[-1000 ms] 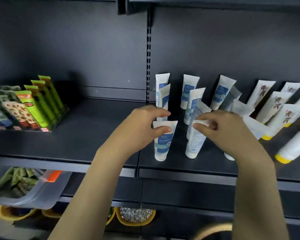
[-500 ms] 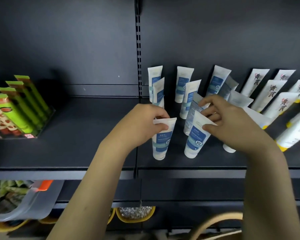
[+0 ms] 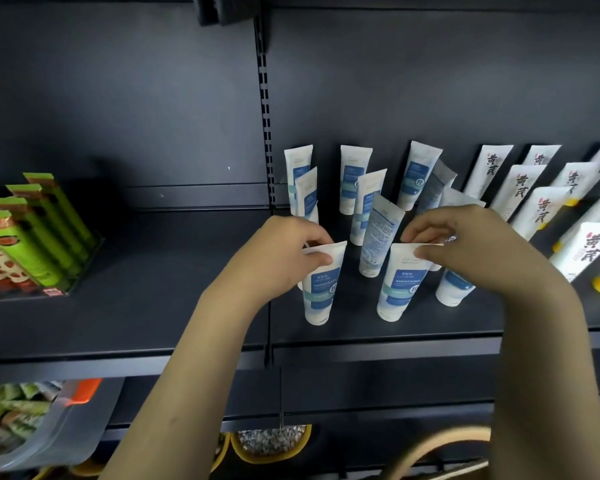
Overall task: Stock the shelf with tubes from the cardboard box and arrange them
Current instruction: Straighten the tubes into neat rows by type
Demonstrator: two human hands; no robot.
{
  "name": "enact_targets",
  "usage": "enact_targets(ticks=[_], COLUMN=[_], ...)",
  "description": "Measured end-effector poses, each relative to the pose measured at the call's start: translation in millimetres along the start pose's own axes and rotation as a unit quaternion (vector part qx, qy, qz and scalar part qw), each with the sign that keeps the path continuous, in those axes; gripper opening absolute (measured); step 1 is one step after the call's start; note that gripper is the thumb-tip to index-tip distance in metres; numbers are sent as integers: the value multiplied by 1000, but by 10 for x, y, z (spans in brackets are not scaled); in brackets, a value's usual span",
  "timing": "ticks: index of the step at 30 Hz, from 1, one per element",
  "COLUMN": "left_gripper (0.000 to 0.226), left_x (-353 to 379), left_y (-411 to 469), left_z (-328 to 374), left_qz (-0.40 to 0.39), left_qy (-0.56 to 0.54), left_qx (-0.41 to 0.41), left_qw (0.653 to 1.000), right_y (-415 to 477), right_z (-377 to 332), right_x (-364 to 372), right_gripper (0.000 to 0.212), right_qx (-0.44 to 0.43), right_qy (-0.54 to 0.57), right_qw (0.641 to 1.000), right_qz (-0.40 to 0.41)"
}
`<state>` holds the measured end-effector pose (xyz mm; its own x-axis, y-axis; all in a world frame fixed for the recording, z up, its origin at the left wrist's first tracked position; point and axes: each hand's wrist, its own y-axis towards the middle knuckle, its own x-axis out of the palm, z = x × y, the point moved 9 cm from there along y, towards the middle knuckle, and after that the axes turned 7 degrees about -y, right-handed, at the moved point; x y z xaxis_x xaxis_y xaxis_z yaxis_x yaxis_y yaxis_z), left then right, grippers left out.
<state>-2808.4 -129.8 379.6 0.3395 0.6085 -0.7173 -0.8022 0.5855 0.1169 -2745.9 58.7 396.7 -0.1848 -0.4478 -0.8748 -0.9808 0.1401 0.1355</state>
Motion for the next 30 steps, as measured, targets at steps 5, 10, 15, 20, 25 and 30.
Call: enact_targets(ticks=[5, 10, 15, 20, 25, 30], left_gripper=[18, 18, 34, 40, 29, 28], left_x=[-116, -503, -422, -218, -160, -178], left_y=[49, 264, 557, 669, 751, 777], left_z=[-51, -16, -50, -149, -155, -133], left_qz=[-23, 30, -30, -93, -127, -153], left_qy=[1, 22, 79, 88, 50, 51], left_qx=[-8, 6, -35, -57, -42, -25], left_qw=[1000, 999, 996, 990, 990, 987], right_y=[56, 346, 727, 849, 930, 954], right_z=[-9, -90, -72, 48, 120, 47], right_x=[2, -298, -171, 94, 134, 110], right_gripper=[12, 15, 25, 26, 28, 33], right_qx=[-4, -33, -29, -26, -5, -47], right_qy=[33, 6, -47, 30, 63, -26], right_qw=[999, 999, 992, 977, 970, 972], right_qz=[-5, 35, -110, -207, -236, -229])
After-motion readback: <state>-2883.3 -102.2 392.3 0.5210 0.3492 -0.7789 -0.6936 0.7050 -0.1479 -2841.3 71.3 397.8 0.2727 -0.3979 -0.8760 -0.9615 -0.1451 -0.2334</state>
